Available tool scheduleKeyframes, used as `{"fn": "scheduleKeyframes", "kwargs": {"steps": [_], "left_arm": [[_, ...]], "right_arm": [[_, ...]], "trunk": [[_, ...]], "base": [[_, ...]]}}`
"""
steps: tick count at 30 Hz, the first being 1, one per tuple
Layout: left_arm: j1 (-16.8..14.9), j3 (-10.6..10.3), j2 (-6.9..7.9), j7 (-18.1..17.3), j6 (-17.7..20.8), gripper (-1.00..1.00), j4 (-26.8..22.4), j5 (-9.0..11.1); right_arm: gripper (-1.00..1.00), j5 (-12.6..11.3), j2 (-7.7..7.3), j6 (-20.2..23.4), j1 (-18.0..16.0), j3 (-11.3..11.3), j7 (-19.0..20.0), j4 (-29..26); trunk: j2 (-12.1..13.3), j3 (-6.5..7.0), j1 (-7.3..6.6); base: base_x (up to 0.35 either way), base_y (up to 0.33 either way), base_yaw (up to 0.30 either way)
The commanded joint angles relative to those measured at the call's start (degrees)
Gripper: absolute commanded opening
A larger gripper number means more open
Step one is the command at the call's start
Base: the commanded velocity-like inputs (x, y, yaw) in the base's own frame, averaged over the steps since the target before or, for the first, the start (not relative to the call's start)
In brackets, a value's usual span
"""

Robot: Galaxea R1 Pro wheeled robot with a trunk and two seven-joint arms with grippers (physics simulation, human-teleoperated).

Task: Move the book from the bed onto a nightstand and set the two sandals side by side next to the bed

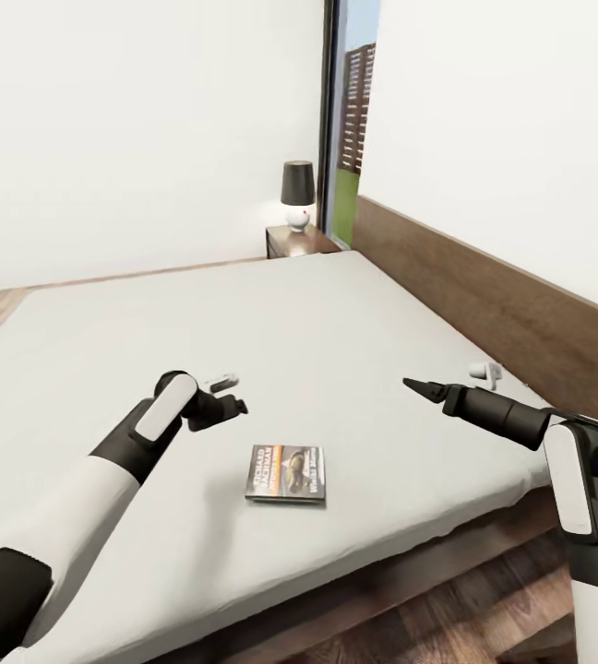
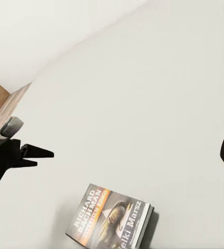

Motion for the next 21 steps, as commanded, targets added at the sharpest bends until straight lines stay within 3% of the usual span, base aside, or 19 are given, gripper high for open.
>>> {"fn": "scheduleKeyframes", "kwargs": {"steps": [1,5,6,8,16,21], "left_arm": [[-0.13,-0.22,0.05,0.09,-0.39,1.0,0.8,0.45],[-0.3,-0.28,0.22,-2.0,-1.67,1.0,3.63,0.12],[-0.41,-0.32,0.45,-4.36,-2.37,1.0,5.41,-0.17],[-0.47,-0.33,0.57,-5.78,-2.66,1.0,6.2,-0.55],[-0.75,-0.16,1.31,-20.19,-6.45,1.0,11.84,-8.75],[-0.79,-0.06,1.7,-27.12,-8.46,1.0,15.06,-11.32]], "right_arm": [[1.0,0.16,0.01,0.26,-0.04,-0.08,0.34,0.0],[1.0,0.16,0.02,0.25,-0.01,-0.1,0.41,0.0],[1.0,0.15,0.02,0.25,0.0,-0.13,0.5,0.0],[1.0,0.13,0.02,0.25,0.01,-0.14,0.56,0.0],[1.0,0.03,0.02,0.18,0.02,0.01,1.08,0.0],[1.0,-0.06,0.02,0.22,0.03,0.17,1.26,0.0]], "trunk": [[-0.02,-0.04,-0.01],[-0.02,-0.01,-0.01],[-0.02,-0.01,-0.01],[-0.02,0.0,-0.01],[-0.02,0.01,-0.01],[-0.02,0.01,-0.01]], "base": [[0.0,0.0,-0.163],[0.0,0.0,-0.1],[0.0,0.0,-0.053],[0.0,0.0,-0.048],[0.0,0.0,-0.018],[0.0,0.0,-0.004]]}}
